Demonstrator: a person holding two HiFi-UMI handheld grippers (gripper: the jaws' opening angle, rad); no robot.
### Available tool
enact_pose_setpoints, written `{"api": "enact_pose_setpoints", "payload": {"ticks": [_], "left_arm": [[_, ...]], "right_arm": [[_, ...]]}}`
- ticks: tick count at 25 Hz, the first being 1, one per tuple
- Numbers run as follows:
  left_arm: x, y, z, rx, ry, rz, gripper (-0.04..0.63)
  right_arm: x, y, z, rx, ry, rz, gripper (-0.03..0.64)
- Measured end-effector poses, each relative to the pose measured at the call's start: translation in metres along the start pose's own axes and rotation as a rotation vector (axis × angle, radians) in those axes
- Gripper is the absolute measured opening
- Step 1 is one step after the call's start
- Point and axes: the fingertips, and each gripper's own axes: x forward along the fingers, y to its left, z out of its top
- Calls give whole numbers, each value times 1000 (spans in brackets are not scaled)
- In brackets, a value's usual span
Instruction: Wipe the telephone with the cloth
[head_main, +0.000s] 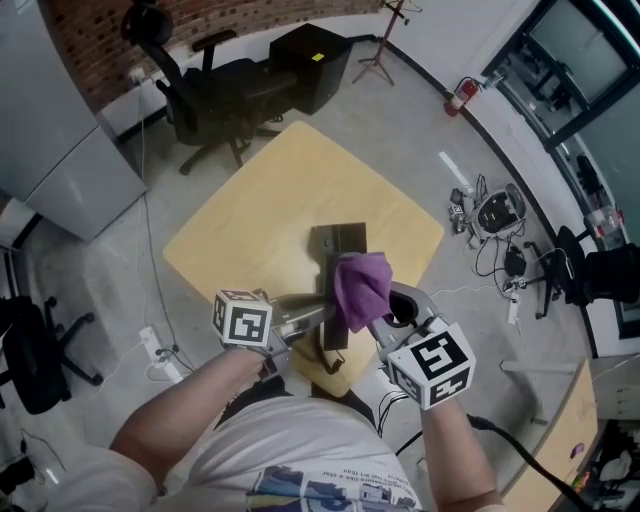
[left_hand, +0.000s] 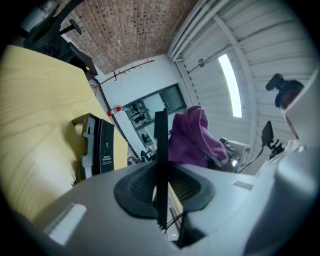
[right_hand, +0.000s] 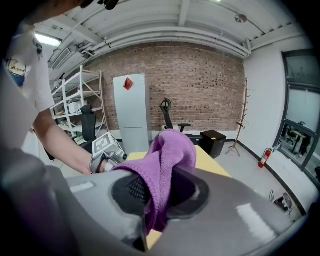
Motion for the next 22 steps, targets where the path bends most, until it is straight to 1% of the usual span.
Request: {"api": "enact_pose_setpoints", "payload": {"ticks": [4, 9, 16, 19, 22], "left_arm": [[-3, 1, -1, -2, -10, 0, 77], [-9, 3, 8, -6, -38, 2, 77], [-9, 4, 20, 0, -54, 3, 77], [-7, 4, 21, 5, -49, -2, 77], [-5, 4, 18, 6, -34, -8, 77]], "right_arm": [[3, 7, -14, 8, 31, 14, 43], [-2, 24, -43, 45, 83, 39, 43], [-15, 43, -78, 85, 147, 51, 43], [-21, 40, -75, 87, 136, 34, 43], [-23, 32, -51, 72, 84, 6, 43]]}}
